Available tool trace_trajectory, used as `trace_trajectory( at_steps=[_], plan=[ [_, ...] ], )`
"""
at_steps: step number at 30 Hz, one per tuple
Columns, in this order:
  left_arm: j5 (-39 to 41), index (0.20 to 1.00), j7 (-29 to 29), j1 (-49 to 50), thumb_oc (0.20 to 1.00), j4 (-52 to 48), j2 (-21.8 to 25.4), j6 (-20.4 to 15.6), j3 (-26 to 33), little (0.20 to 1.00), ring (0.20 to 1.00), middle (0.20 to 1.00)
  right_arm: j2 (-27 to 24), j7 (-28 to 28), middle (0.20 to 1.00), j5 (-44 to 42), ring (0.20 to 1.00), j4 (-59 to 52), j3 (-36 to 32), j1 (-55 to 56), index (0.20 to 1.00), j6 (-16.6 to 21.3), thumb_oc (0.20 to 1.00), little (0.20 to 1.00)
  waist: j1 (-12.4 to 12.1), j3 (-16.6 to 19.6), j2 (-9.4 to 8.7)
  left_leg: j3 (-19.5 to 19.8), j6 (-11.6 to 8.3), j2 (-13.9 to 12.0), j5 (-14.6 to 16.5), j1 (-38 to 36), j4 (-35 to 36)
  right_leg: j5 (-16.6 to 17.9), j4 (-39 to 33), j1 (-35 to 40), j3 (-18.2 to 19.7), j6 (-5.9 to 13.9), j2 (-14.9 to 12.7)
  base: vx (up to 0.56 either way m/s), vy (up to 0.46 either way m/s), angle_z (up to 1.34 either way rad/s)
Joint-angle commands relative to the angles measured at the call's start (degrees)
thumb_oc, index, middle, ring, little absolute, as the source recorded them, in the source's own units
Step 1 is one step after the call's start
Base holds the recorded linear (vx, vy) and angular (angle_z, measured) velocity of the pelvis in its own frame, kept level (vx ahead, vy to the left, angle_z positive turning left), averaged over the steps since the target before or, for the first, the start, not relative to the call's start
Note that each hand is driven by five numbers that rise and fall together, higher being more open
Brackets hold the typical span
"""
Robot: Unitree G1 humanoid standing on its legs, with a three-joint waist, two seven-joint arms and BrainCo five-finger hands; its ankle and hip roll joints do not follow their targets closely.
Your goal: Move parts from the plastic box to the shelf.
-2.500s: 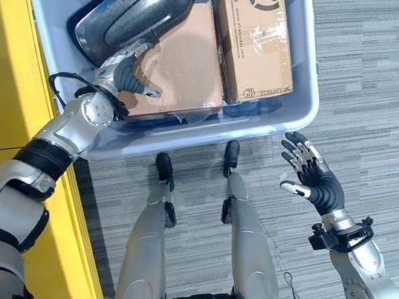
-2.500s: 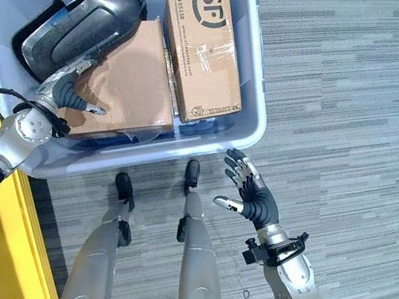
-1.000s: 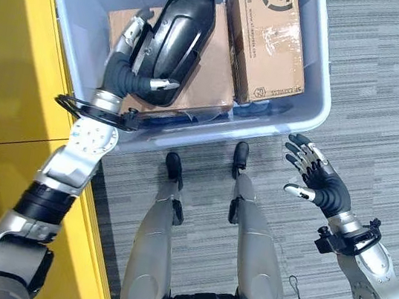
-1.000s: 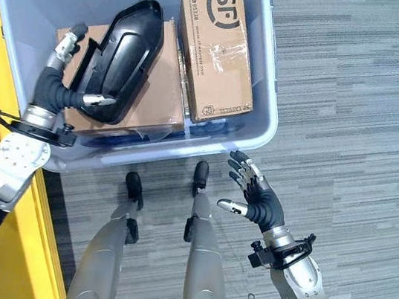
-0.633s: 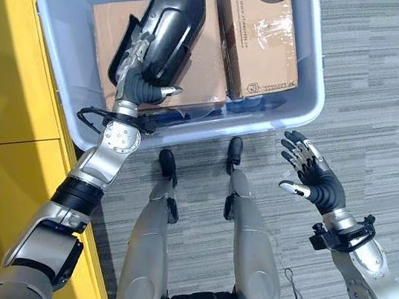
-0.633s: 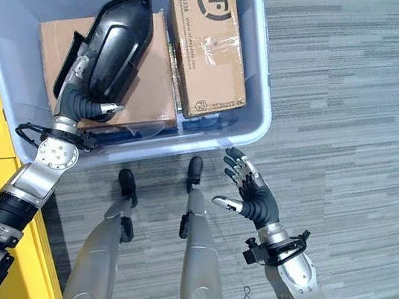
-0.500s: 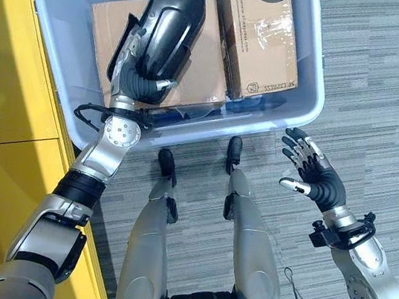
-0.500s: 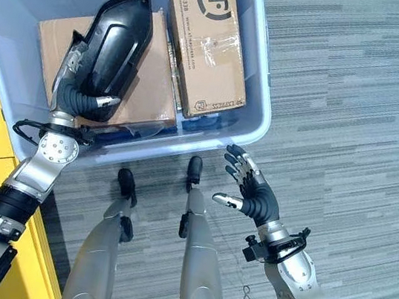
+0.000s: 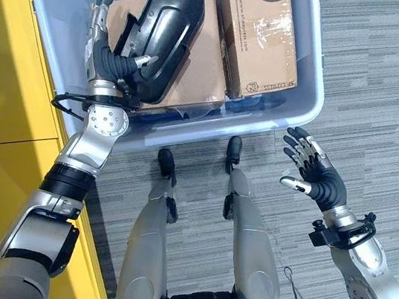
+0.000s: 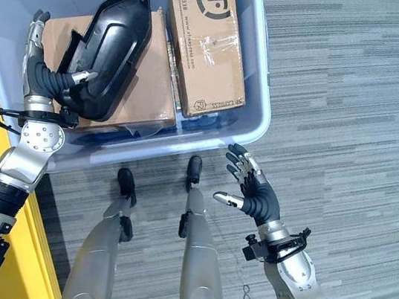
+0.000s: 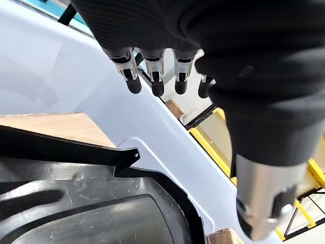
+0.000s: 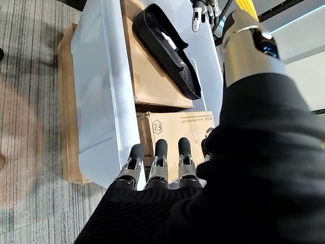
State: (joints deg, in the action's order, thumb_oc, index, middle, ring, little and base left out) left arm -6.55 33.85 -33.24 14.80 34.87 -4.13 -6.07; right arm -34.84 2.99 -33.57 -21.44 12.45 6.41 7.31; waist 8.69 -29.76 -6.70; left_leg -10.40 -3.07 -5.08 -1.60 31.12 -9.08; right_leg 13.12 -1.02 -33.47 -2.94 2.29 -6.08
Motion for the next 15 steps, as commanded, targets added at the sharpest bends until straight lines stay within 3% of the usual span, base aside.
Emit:
trace_trajectory(
  at_steps=[1, 6, 7, 8, 11, 12, 15],
  plan=[
    [-4.2, 1.0, 2.3, -2.2, 1.0, 2.2, 3.8, -0.9, 2.5, 1.0, 1.0, 1.0, -1.8, 0.1, 1.0, -1.0, 1.0, -3.3, -1.2, -0.1, 1.0, 3.5, 1.0, 1.0, 0.1, 2.6, -0.73, 2.0, -0.63, -0.8, 0.0, 1.7, -3.0, -6.6, 8.1, 1.8, 1.7, 5.18, -2.9, 0.0, 0.0, 0.0],
    [-3.7, 1.0, 2.4, -4.0, 1.0, 6.8, 5.2, -0.2, 1.7, 1.0, 1.0, 1.0, -2.1, 0.5, 1.0, -1.4, 1.0, -3.7, -1.7, 0.6, 1.0, 3.5, 1.0, 1.0, 0.3, 2.5, -0.92, 1.9, -0.68, -1.0, -0.1, 2.2, -3.2, -6.6, 8.2, 1.4, 1.7, 5.12, -2.8, 0.02, 0.002, 0.0],
    [-3.7, 1.0, 2.3, -4.3, 1.0, 8.1, 5.4, 0.2, 1.3, 1.0, 1.0, 1.0, -2.2, 0.6, 1.0, -1.5, 1.0, -3.5, -1.6, 0.8, 1.0, 3.5, 1.0, 1.0, 0.3, 2.7, -0.73, 2.3, -1.07, -1.2, 1.4, 1.6, -3.2, -7.8, 8.3, 1.9, 1.8, 5.39, -2.5, 0.0, 0.0, 0.0],
    [-3.2, 1.0, 2.2, -5.0, 1.0, 9.3, 5.5, 0.2, 1.0, 1.0, 1.0, 1.0, -2.2, 0.6, 1.0, -1.6, 1.0, -3.7, -1.8, 0.8, 1.0, 3.6, 1.0, 1.0, 0.4, 2.4, -0.98, 1.9, -0.71, -1.1, -0.1, 2.4, -3.4, -6.7, 8.3, 1.1, 1.6, 5.08, -2.7, 0.0, 0.0, 0.0],
    [-1.9, 1.0, 2.1, -7.3, 1.0, 14.1, 5.9, 0.7, -0.6, 1.0, 1.0, 1.0, -2.4, 0.5, 1.0, -1.6, 1.0, -3.7, -1.8, 0.7, 1.0, 3.8, 1.0, 1.0, 0.7, 2.5, -1.03, 2.0, -0.7, -1.1, -0.1, 2.8, -3.5, -6.6, 8.5, 0.6, 1.7, 5.09, -2.7, -0.01, -0.001, -0.04],
    [-0.7, 1.0, 2.0, -8.9, 1.0, 17.6, 6.6, 0.9, -1.9, 1.0, 1.0, 1.0, -2.7, 0.6, 1.0, -1.7, 1.0, -3.9, -1.6, 0.9, 1.0, 3.9, 1.0, 1.0, 0.9, 2.7, -0.85, 2.5, -1.07, -1.3, 1.2, 2.6, -3.6, -7.6, 8.7, 0.8, 1.9, 5.42, -2.4, 0.07, 0.005, -0.02],
    [0.4, 1.0, 1.5, -10.1, 1.0, 20.5, 6.8, 0.8, -2.9, 1.0, 1.0, 1.0, -2.8, 0.6, 1.0, -1.9, 1.0, -4.0, -1.6, 1.1, 1.0, 4.1, 1.0, 1.0, 1.0, 2.7, -0.84, 2.5, -1.08, -1.4, 1.3, 3.0, -4.0, -7.7, 8.8, 0.5, 1.8, 5.45, -2.4, 0.03, 0.002, -0.01]
  ],
)
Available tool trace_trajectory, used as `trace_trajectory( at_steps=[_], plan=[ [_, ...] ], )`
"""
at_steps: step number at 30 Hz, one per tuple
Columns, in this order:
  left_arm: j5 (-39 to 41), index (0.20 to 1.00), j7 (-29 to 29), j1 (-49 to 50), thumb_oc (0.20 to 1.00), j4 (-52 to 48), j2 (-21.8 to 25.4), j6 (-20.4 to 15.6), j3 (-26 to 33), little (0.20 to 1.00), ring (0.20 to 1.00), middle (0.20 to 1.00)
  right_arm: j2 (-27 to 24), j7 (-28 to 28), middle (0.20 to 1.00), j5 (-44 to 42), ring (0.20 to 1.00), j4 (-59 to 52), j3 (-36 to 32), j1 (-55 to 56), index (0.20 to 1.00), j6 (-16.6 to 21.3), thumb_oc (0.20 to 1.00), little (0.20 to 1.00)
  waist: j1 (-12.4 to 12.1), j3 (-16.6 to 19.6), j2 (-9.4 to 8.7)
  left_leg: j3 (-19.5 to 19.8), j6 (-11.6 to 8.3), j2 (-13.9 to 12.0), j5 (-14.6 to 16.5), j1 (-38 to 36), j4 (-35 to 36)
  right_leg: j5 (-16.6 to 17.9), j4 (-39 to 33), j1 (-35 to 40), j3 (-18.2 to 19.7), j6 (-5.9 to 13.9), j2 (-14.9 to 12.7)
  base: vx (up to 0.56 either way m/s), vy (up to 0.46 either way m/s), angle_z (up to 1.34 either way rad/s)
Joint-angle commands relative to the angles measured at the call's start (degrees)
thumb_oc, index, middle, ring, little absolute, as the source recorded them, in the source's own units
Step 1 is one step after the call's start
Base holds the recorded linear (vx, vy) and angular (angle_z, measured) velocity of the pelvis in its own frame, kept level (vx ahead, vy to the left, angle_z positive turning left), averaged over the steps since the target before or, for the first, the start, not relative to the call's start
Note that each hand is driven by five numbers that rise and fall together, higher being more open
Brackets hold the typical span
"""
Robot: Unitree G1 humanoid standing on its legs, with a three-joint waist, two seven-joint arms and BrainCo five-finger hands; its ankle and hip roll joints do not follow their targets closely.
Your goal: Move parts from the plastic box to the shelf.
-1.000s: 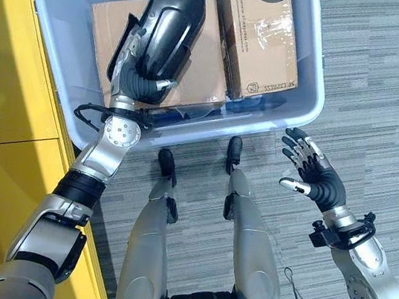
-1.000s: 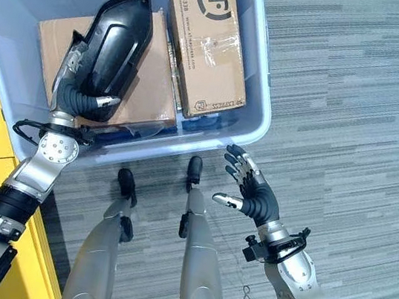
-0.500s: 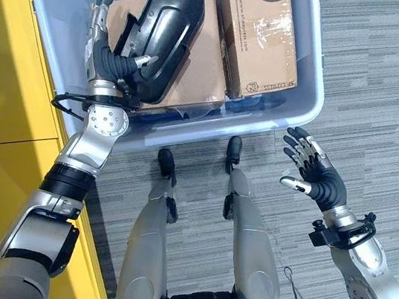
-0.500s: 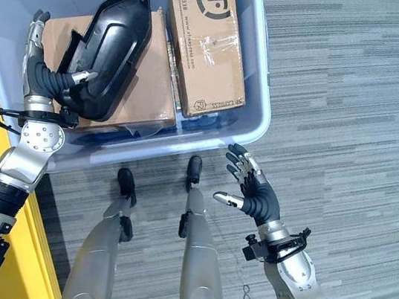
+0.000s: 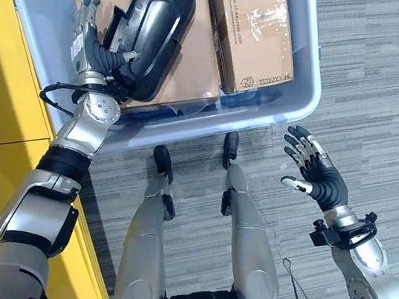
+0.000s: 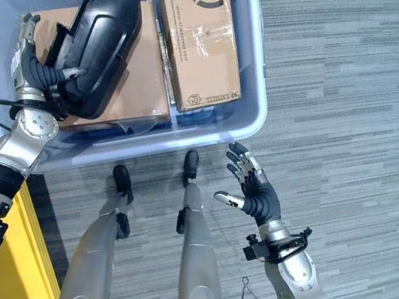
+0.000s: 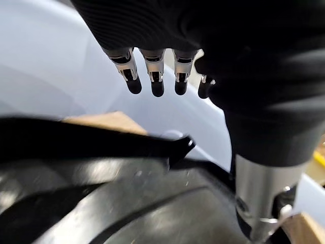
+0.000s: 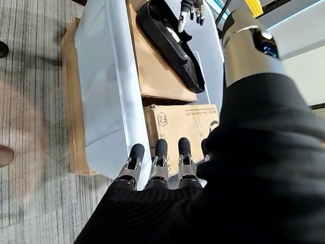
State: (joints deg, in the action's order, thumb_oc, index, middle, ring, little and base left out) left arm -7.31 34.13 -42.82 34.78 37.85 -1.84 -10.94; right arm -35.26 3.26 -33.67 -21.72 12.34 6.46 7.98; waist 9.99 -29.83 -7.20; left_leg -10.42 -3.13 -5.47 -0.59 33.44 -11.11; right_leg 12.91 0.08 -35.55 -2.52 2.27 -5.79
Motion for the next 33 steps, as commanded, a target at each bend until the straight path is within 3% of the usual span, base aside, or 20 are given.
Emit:
trace_trajectory(
  at_steps=[1, 17, 33],
  plan=[
    [2.3, 1.0, 1.4, -1.3, 1.0, 1.7, 4.0, -1.6, 1.8, 1.0, 1.0, 1.0, -2.5, 0.2, 1.0, -1.9, 1.0, -3.7, -1.3, 1.0, 1.0, 3.5, 1.0, 1.0, -0.3, 2.7, -0.43, 2.6, -0.96, -1.0, 0.3, 0.8, -2.0, -7.5, 7.9, 2.3, 1.5, 5.48, -2.5, 0.0, 0.0, 0.0],
    [9.5, 1.0, 1.2, -8.3, 1.0, 13.0, 8.0, -1.9, -0.9, 1.0, 1.0, 1.0, -4.7, 0.2, 1.0, -2.7, 1.0, -4.3, -1.0, 0.2, 1.0, 4.2, 1.0, 1.0, 0.0, 2.4, -0.45, 3.2, -0.53, -1.1, 0.5, 4.3, -3.9, -7.6, 9.4, -0.9, 1.9, 5.49, -2.0, 0.0, 0.001, 0.0],
    [8.1, 1.0, -2.9, -13.7, 1.0, 21.7, 8.2, -0.2, -7.0, 1.0, 1.0, 1.0, -5.9, 1.5, 1.0, -4.9, 1.0, -5.5, -1.9, 1.0, 1.0, 4.8, 1.0, 1.0, 0.9, 2.5, -0.51, 3.8, -0.25, -1.3, 0.9, 8.5, -5.7, -7.8, 11.0, -5.1, 2.2, 5.46, -1.7, 0.0, 0.0, 0.0]
  ],
)
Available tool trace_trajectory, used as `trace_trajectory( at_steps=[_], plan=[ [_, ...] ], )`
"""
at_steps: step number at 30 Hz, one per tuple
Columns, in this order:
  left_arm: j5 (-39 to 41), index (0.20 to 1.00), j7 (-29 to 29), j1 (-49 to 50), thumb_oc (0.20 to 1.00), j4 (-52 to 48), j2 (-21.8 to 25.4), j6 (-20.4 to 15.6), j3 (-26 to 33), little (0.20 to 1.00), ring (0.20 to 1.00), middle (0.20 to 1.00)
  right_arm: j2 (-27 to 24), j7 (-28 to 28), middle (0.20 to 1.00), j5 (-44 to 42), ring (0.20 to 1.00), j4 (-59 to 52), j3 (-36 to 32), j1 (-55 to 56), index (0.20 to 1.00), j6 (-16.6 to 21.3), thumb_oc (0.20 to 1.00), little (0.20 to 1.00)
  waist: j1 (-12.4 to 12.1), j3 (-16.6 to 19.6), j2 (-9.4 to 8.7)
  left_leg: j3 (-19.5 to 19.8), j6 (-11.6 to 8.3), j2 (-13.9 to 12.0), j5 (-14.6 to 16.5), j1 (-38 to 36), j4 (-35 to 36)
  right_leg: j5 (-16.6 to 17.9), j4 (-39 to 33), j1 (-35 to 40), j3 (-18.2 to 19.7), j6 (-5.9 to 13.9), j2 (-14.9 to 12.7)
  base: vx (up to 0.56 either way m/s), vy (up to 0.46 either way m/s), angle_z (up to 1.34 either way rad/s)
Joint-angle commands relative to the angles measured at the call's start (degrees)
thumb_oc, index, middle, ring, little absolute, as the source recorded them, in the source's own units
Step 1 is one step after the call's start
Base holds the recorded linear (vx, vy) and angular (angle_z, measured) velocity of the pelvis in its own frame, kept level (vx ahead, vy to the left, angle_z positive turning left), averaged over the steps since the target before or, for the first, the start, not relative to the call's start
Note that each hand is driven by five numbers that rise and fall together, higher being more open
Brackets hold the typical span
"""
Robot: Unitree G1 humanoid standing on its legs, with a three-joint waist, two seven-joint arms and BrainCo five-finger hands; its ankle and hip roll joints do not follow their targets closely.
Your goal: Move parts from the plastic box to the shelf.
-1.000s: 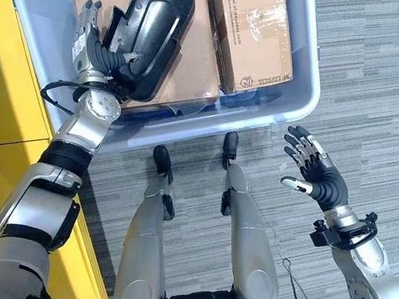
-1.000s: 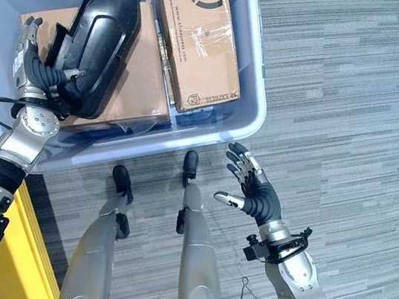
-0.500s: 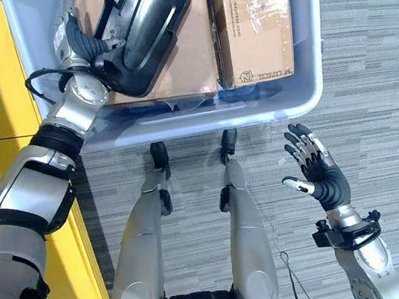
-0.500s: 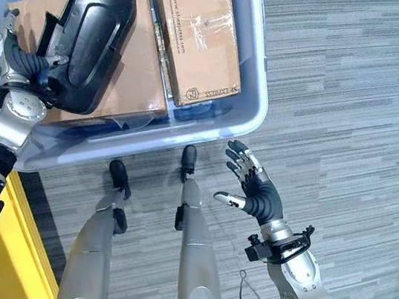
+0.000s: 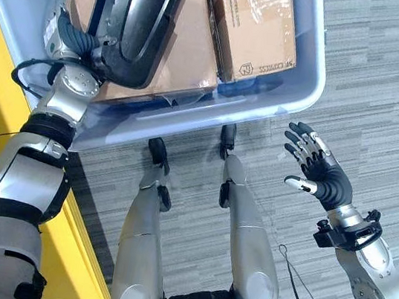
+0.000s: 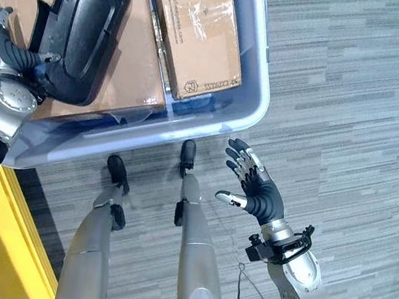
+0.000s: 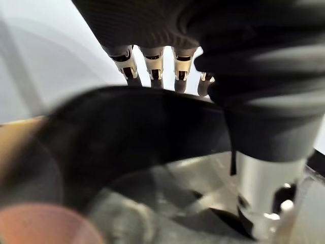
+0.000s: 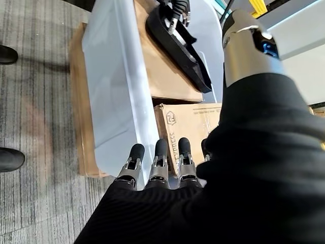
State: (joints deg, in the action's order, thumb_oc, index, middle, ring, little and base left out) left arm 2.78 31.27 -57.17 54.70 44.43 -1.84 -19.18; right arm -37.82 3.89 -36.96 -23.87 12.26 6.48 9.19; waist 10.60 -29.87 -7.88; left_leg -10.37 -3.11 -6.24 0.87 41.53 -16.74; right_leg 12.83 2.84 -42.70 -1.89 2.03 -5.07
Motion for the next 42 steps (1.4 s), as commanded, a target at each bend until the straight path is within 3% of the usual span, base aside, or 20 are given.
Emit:
trace_trajectory(
  at_steps=[1, 6, 7, 8, 27, 36, 42],
  plan=[
    [-2.2, 1.0, -0.2, 0.4, 1.0, 2.1, 1.5, -0.2, 1.1, 1.0, 1.0, 1.0, -3.5, 1.0, 1.0, -1.8, 1.0, -3.4, -1.9, 1.1, 1.0, 3.6, 1.0, 1.0, 0.4, 2.5, 0.14, 3.7, -0.27, -0.5, -0.5, 0.6, -0.2, -7.8, 8.4, 1.8, 1.6, 5.7, -2.4, 0.0, 0.0, 0.0],
    [-3.3, 1.0, -1.0, -1.3, 1.0, 4.9, 0.6, 0.4, -0.7, 1.0, 1.0, 1.0, -3.7, 1.2, 1.0, -2.4, 1.0, -3.5, -2.0, 0.9, 1.0, 3.7, 1.0, 1.0, 0.7, 2.4, -0.08, 3.6, -0.22, -0.7, -0.4, 1.9, -0.9, -7.8, 8.9, 0.3, 1.8, 5.69, -2.2, 0.0, 0.0, 0.0],
    [-3.3, 0.382, -1.2, -1.5, 0.382, 5.4, 0.1, 0.3, -0.9, 0.382, 0.382, 0.382, -3.7, 1.2, 1.0, -2.7, 1.0, -3.7, -2.1, 0.9, 1.0, 3.9, 1.0, 1.0, 0.9, 2.2, -0.31, 3.6, -0.15, -0.8, -0.2, 2.5, -1.4, -7.9, 9.3, -0.2, 1.9, 5.71, -2.1, 0.0, 0.0, 0.0],
    [-3.4, 0.2, -1.3, -1.5, 0.2, 5.3, -0.2, 0.4, -1.1, 0.2, 0.2, 0.2, -3.6, 1.2, 1.0, -2.7, 1.0, -3.7, -2.1, 1.1, 1.0, 3.9, 1.0, 1.0, 0.9, 2.3, -0.31, 3.7, -0.09, -0.8, -0.1, 2.8, -1.6, -7.9, 9.5, -0.5, 1.9, 5.69, -2.0, 0.0, -0.004, -0.04],
    [-4.2, 0.2, -3.3, 2.2, 0.2, 5.9, -2.0, 0.6, 0.2, 0.2, 0.2, 0.2, -2.8, 1.8, 1.0, -2.0, 1.0, -3.7, -2.4, 2.5, 1.0, 3.8, 1.0, 1.0, 0.8, 4.1, 0.85, 3.9, 0.07, -0.1, 0.3, 1.5, -1.3, -8.3, 10.0, 0.4, 2.1, 5.45, -2.1, 0.0, 0.0, -0.01],
    [-5.4, 0.2, -4.7, 6.3, 0.2, 5.3, -2.5, 0.6, 1.5, 0.2, 0.2, 0.2, -2.6, 2.2, 1.0, -1.5, 1.0, -3.2, -1.4, 2.4, 1.0, 3.3, 1.0, 1.0, -0.1, 5.7, 1.6, 3.8, -0.06, 0.5, -0.1, -3.1, 0.4, -8.6, 9.3, 5.0, 1.8, 5.57, -2.7, 0.0, 0.0, 0.0],
    [-3.4, 0.2, -4.7, 13.6, 0.2, 3.1, -4.2, -0.6, 6.1, 0.2, 0.2, 0.2, -1.2, 1.5, 1.0, -0.3, 1.0, -2.0, -0.3, 2.9, 1.0, 2.9, 1.0, 1.0, -1.3, 7.9, 2.84, 4.0, -0.43, 1.5, -1.3, -10.5, 5.1, -8.6, 6.7, 11.9, 0.9, 5.94, -3.5, 0.05, 0.0, 0.04]
  ],
)
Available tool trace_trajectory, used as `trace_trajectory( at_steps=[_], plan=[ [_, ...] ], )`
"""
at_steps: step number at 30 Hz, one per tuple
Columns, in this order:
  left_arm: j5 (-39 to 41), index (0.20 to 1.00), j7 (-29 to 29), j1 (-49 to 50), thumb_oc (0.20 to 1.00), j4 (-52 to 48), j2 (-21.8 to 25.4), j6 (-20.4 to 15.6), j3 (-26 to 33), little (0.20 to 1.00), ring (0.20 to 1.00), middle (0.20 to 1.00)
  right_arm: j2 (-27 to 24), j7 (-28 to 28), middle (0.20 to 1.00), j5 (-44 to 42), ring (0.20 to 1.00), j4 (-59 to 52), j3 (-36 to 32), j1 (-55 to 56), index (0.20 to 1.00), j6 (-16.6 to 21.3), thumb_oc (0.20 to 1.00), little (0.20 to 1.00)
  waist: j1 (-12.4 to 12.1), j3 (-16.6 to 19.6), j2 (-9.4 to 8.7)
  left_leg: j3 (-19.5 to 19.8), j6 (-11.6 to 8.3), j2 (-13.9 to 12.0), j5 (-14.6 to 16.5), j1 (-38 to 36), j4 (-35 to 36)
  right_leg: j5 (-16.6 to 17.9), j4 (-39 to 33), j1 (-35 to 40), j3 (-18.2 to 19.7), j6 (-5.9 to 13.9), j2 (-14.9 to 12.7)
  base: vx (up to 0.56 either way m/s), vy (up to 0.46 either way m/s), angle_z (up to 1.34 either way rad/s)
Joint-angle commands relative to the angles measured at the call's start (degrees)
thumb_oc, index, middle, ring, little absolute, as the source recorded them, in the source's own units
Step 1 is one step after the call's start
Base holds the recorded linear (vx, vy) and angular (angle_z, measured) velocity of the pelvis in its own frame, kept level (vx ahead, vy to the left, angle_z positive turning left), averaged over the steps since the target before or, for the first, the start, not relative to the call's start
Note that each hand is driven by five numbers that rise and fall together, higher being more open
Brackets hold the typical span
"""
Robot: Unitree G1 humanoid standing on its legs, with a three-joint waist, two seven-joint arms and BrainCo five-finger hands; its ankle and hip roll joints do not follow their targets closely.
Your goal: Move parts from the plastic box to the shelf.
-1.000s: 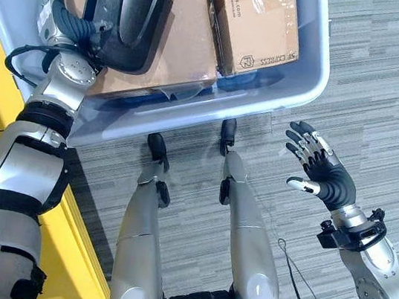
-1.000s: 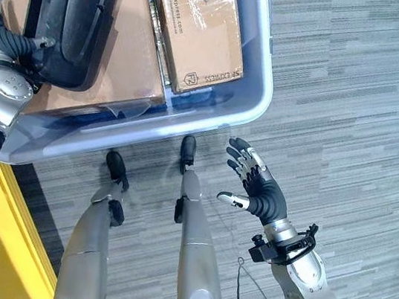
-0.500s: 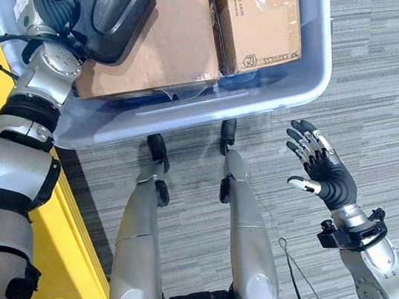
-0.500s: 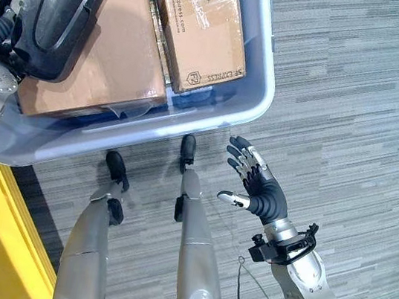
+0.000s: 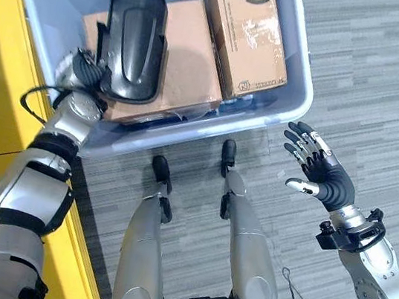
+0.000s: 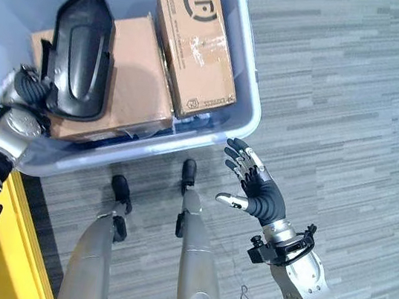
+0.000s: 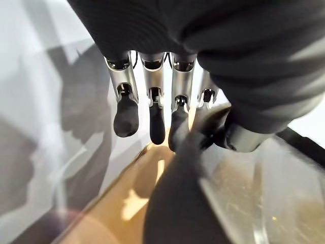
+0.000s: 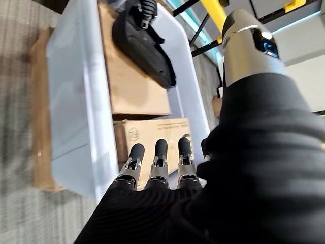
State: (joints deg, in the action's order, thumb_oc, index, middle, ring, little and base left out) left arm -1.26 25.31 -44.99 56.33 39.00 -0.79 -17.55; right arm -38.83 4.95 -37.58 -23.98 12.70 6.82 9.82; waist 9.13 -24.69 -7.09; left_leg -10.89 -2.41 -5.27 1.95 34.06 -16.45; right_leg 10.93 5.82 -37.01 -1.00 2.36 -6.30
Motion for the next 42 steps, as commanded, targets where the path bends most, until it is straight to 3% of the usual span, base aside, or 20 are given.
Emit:
trace_trajectory(
  at_steps=[1, 8, 14, 24, 27, 32, 33, 36, 42],
  plan=[
    [0.7, 0.2, 1.4, 1.9, 0.2, 1.2, 1.1, -1.8, 4.6, 0.2, 0.2, 0.2, 0.1, 0.3, 1.0, 0.6, 1.0, -1.8, -0.4, 2.4, 1.0, 2.3, 1.0, 1.0, 0.1, 2.9, 1.98, 4.2, -0.83, 0.9, -4.0, -3.3, 5.5, -5.4, 3.2, 6.5, -0.3, 5.38, -2.6, 0.0, 0.009, 0.09],
    [-0.5, 0.2, 2.3, 10.1, 0.2, -5.7, -0.7, -3.7, 7.3, 0.2, 0.2, 0.2, 1.4, -0.7, 1.0, 1.8, 1.0, -0.5, 0.5, 2.1, 1.0, 2.0, 1.0, 1.0, -1.4, 6.3, 3.44, 4.8, -0.87, 1.3, -5.0, -11.9, 10.2, -5.6, 0.2, 14.9, -1.6, 5.65, -3.5, 0.1, 0.011, 0.07],
    [-4.1, 0.2, 1.6, 21.7, 0.2, -22.4, -1.3, -6.2, 11.1, 0.2, 0.2, 0.2, 3.4, -0.5, 1.0, 1.0, 1.0, 1.5, 0.7, 0.8, 1.0, 1.0, 1.0, 1.0, -3.2, 10.7, 5.27, 5.3, -0.81, 1.5, -5.8, -18.7, 14.5, -6.4, -3.2, 21.6, -3.3, 5.6, -4.2, 0.11, 0.007, 0.11],
    [-4.9, 0.2, -4.2, 39.1, 0.2, -46.7, -4.1, -10.2, 19.3, 0.2, 0.2, 0.2, 5.3, 2.1, 1.0, -0.4, 1.0, 2.5, 0.5, 0.0, 1.0, -2.8, 1.0, 1.0, -5.6, 17.3, 6.06, 6.1, -0.58, 1.5, -6.2, -25.4, 18.8, -6.9, -6.8, 28.5, -5.6, 5.7, -4.1, 0.07, 0.0, 0.04],
    [-8.4, 0.2, -5.6, 43.2, 0.2, -52.3, -3.6, -10.9, 20.1, 0.2, 0.2, 0.2, 5.6, 2.7, 1.0, 0.2, 1.0, 3.0, 0.5, 0.2, 1.0, -3.3, 1.0, 1.0, -6.2, 19.0, 6.18, 6.3, -0.47, 1.7, -6.2, -27.1, 20.0, -6.8, -7.9, 30.4, -6.2, 5.93, -4.1, 0.05, 0.005, 0.15],
    [-7.2, 0.2, -6.3, 44.6, 0.2, -53.9, -4.1, -11.5, 21.1, 0.2, 0.2, 0.2, 5.5, 3.0, 1.0, 0.6, 1.0, 3.1, 0.2, 0.6, 1.0, -3.6, 1.0, 1.0, -6.3, 19.5, 6.17, 6.2, -0.48, 1.6, -6.3, -27.6, 20.5, -6.7, -8.3, 31.0, -6.6, 6.06, -4.1, 0.01, 0.001, 0.02],
    [-2.2, 0.2, -9.2, 50.2, 0.2, -59.5, -5.7, -13.4, 22.4, 0.2, 0.2, 0.2, 5.2, 3.6, 1.0, 2.4, 1.0, 3.1, -1.7, 2.5, 1.0, -4.2, 1.0, 1.0, -7.1, 22.0, 5.97, 6.5, -0.27, 1.8, -6.1, -29.6, 21.3, -6.8, -9.2, 33.2, -7.5, 6.26, -4.1, 0.0, 0.0, 0.0],
    [-0.5, 0.2, -10.5, 52.3, 0.2, -61.9, -5.9, -13.8, 22.8, 0.2, 0.2, 0.2, 5.4, 3.2, 1.0, 2.4, 1.0, 3.6, -2.0, 2.8, 1.0, -4.3, 1.0, 1.0, -7.3, 22.7, 5.91, 6.7, -0.22, 1.7, -6.0, -30.1, 21.4, -6.8, -9.5, 33.9, -7.7, 6.32, -4.0, -0.01, -0.007, 0.11],
    [3.0, 0.2, -13.6, 57.4, 0.2, -66.4, -6.5, -14.8, 22.7, 0.2, 0.2, 0.2, 6.3, 3.4, 1.0, 2.2, 1.0, 4.9, -1.6, 2.9, 1.0, -4.7, 1.0, 1.0, -8.2, 24.4, 5.78, 7.1, 0.03, 1.2, -5.4, -32.8, 21.1, -9.0, -7.6, 36.2, -8.1, 5.93, -3.5, -0.02, -0.029, 0.06]
  ],
)
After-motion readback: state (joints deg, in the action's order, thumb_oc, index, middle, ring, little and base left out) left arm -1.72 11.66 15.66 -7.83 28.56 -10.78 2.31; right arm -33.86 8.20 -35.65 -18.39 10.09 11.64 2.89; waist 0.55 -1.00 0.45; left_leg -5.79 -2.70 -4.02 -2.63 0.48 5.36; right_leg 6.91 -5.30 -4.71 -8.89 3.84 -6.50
